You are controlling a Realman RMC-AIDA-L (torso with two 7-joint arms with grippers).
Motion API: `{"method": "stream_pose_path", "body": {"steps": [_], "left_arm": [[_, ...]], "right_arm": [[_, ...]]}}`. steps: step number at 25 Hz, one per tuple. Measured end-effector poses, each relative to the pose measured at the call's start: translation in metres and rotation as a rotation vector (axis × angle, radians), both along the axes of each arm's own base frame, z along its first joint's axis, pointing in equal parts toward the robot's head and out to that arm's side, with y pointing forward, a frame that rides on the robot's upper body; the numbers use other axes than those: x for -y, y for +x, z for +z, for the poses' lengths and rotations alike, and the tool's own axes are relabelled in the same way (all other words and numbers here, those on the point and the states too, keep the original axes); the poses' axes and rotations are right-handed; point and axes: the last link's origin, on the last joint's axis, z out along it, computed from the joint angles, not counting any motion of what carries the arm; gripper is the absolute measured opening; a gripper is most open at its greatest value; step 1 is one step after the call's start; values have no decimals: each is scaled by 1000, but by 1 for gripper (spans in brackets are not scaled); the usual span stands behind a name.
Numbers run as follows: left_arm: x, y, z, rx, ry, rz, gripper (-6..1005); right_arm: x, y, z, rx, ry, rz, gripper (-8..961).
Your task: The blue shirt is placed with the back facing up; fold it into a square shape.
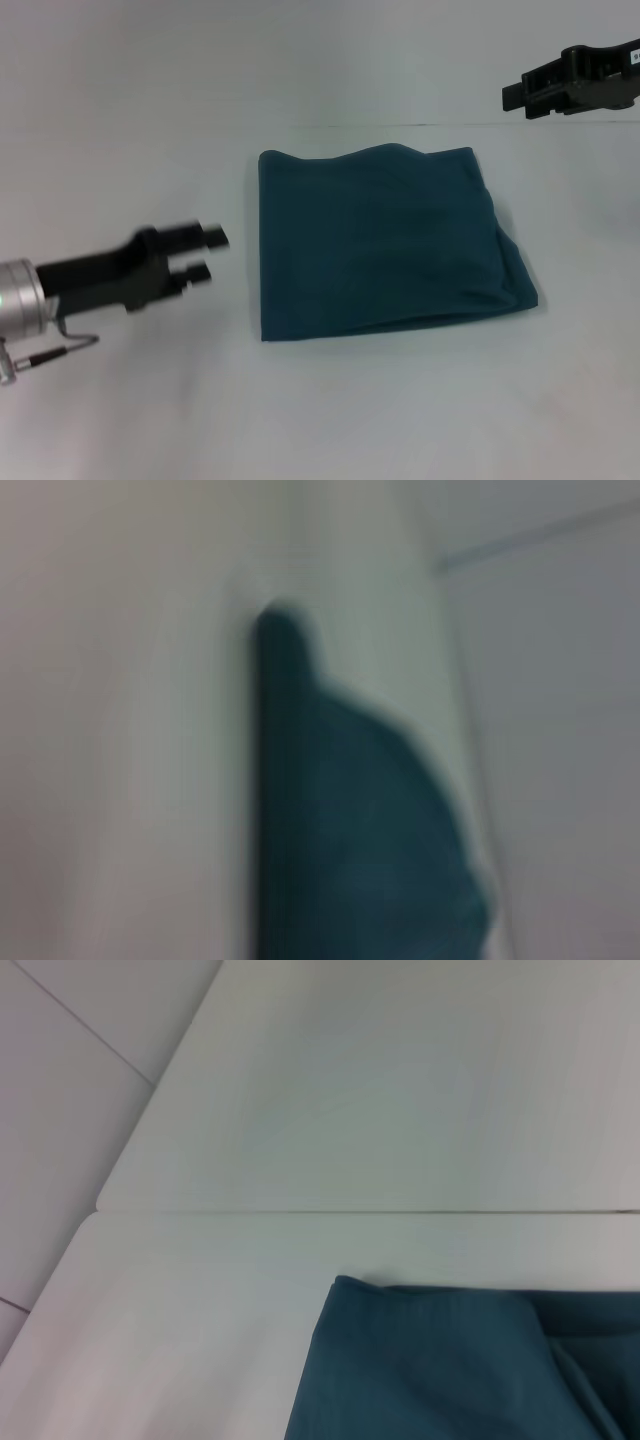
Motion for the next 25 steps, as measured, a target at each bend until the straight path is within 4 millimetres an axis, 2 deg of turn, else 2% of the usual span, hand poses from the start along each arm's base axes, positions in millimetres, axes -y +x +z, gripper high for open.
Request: {"method": "stream_pose_path", "body": {"steps": [4,12,25], "left_arm": [[6,-5,-13,-63,-116,36,657],[10,-2,-41,-36,-169,98,658],[5,-5,-51,8,-179,238,657]], "right_arm": [[-3,-3,2,1,10,4,422],[-4,-5,3,-5,20,8,422],[-4,-5,7,-16,30,1,421]]}}
